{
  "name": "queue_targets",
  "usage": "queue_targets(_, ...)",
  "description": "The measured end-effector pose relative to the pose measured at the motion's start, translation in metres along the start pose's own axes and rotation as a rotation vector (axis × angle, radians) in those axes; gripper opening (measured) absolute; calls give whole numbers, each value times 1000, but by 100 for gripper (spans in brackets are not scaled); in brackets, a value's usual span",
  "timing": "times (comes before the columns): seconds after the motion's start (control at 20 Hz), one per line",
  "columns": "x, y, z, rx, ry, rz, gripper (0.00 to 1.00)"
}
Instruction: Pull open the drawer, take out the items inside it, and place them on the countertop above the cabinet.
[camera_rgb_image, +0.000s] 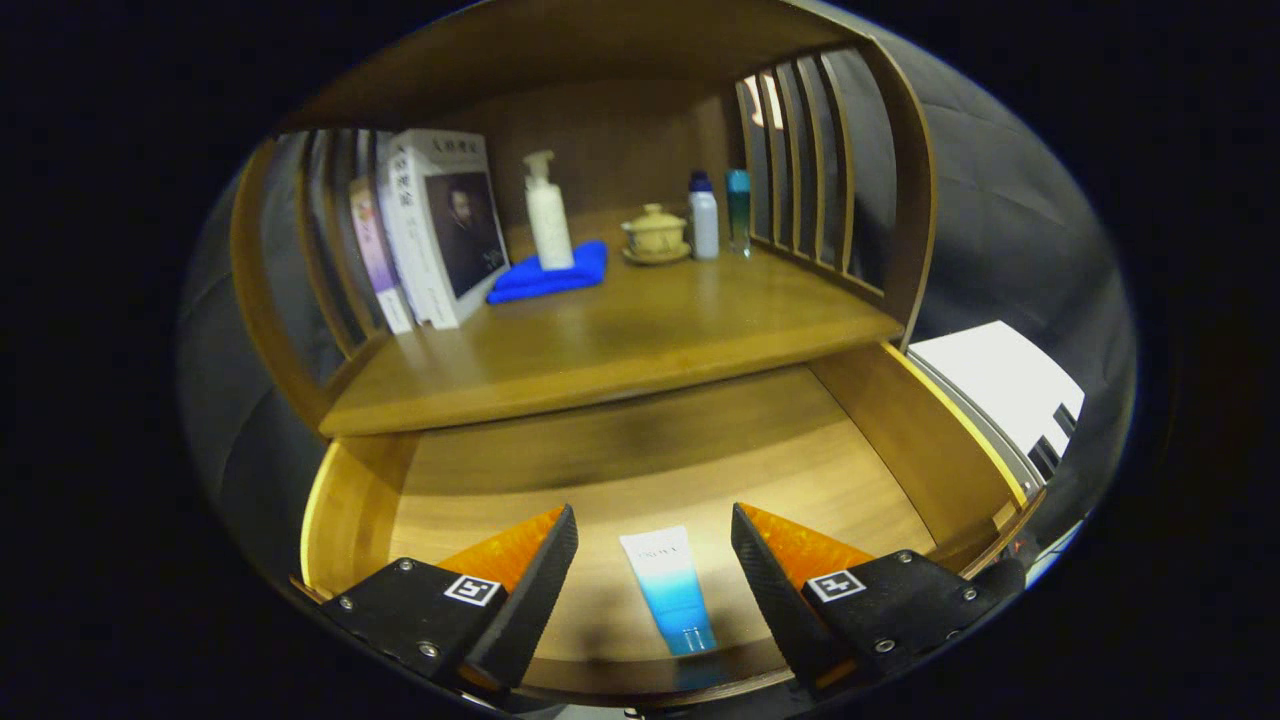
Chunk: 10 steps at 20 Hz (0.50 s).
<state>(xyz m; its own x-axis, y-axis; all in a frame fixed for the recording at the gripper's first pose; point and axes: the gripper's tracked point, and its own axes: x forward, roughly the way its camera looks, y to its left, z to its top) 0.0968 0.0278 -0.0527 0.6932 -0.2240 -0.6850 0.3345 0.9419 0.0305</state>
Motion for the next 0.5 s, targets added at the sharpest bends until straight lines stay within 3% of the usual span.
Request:
queue_targets(0.2, 21, -1, -34, -20, 183, -38, 95)
queue_targets(0.5, 36, 11, -79, 7, 389, -26, 95)
